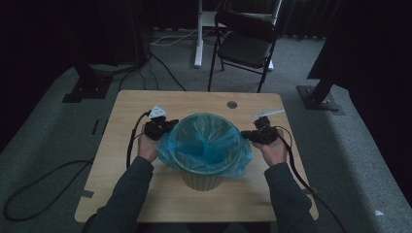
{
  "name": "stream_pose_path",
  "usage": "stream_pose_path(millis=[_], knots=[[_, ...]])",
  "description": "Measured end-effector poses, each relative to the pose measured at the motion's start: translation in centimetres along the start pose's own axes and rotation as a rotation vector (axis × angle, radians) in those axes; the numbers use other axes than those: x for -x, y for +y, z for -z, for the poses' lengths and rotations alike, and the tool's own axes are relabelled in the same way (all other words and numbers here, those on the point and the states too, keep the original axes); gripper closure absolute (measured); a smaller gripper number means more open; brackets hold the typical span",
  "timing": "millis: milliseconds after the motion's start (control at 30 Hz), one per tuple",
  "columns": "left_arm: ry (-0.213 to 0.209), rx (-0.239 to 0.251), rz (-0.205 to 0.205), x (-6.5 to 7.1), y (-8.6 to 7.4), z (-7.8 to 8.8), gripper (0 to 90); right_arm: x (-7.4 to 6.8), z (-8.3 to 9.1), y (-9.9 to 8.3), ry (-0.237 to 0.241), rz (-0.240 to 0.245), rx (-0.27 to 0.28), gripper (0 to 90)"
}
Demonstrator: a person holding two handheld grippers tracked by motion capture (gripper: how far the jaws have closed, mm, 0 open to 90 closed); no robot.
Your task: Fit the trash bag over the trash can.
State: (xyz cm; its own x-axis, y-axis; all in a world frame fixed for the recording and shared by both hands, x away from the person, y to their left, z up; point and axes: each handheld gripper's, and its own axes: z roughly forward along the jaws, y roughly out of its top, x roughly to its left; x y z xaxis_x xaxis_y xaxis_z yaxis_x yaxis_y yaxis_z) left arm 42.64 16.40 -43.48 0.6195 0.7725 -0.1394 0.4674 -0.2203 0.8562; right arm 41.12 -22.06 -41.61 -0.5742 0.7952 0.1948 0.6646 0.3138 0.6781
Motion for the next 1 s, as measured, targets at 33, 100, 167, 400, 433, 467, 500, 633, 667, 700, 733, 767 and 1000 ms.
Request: stream_pose_path(millis=[33, 100, 167, 400, 433, 467, 500, 633, 667, 700, 733, 767, 1000], knots=[[0.000, 0.015, 0.019, -0.2, 0.1, 0.5, 76.3, 0.0, 0.3, 0.0, 0.004, 0.002, 0.012, 89.1], [0.007, 0.043, 0.038, -0.6, 0.5, 1.4, 73.4, -0.2, 0.8, 0.1, 0.011, 0.009, 0.033, 86.7], [0.007, 0.058, 0.054, -1.0, 0.9, 2.3, 70.0, -0.4, 1.6, 0.2, 0.020, 0.023, 0.060, 83.8], [-0.012, 0.120, 0.080, -1.5, 1.5, 5.2, 64.8, -1.7, 3.8, 0.2, 0.033, 0.060, 0.136, 71.3], [-0.027, 0.127, 0.077, -1.4, 1.5, 5.7, 64.4, -1.9, 4.0, 0.2, 0.034, 0.065, 0.141, 70.6], [-0.036, 0.132, 0.075, -1.2, 1.5, 6.0, 63.7, -2.1, 4.4, 0.1, 0.038, 0.076, 0.148, 70.3], [-0.045, 0.135, 0.068, -1.0, 1.5, 6.3, 63.2, -2.3, 4.6, 0.1, 0.042, 0.085, 0.151, 70.3], [-0.085, 0.137, 0.039, -0.2, 1.4, 7.5, 61.1, -3.0, 5.3, -0.2, 0.064, 0.118, 0.154, 70.7], [-0.091, 0.134, 0.032, 0.0, 1.3, 7.6, 60.8, -3.2, 5.4, -0.3, 0.068, 0.124, 0.156, 70.8], [-0.107, 0.126, 0.023, 0.2, 1.3, 7.9, 60.3, -3.3, 5.4, -0.4, 0.072, 0.130, 0.153, 70.8], [-0.119, 0.123, 0.018, 0.4, 1.2, 8.1, 59.8, -3.5, 5.5, -0.5, 0.080, 0.136, 0.153, 70.7], [-0.133, 0.122, 0.017, 0.5, 1.1, 8.3, 59.4, -3.6, 5.6, -0.6, 0.084, 0.142, 0.153, 70.7], [-0.153, 0.054, -0.026, 1.1, 0.0, 8.5, 58.6, -3.6, 5.8, -1.6, 0.112, 0.143, 0.154, 69.7]])
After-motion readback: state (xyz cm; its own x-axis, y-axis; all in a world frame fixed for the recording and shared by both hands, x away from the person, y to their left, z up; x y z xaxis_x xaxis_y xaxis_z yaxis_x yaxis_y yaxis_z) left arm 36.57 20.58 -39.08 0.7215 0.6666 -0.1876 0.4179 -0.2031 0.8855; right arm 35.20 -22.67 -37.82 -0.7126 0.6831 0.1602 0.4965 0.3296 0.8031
